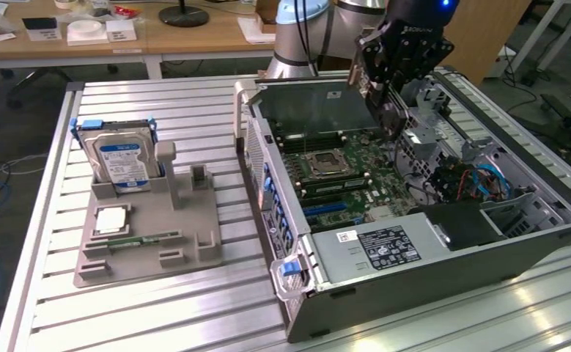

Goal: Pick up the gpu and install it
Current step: 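Pick up the gpu and move the gpu toward the slot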

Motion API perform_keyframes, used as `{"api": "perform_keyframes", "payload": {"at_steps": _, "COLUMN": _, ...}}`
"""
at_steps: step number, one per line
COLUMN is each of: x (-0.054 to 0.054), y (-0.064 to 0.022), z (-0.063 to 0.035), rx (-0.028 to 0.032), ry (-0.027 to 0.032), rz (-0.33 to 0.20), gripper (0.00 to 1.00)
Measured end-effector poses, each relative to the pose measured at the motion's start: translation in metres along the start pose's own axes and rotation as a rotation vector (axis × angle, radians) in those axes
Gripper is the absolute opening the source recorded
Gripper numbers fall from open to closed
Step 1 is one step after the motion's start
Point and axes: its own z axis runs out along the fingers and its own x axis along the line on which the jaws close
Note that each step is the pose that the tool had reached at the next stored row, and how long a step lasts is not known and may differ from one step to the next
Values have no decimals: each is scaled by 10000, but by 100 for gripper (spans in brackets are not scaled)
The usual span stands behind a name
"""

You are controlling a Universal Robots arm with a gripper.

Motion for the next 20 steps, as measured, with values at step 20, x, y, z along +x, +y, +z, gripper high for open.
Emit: {"api": "perform_keyframes", "payload": {"at_steps": 20, "x": -475, "y": 31, "z": 12, "rx": -1, "ry": 0, "rz": -1, "gripper": 27}}
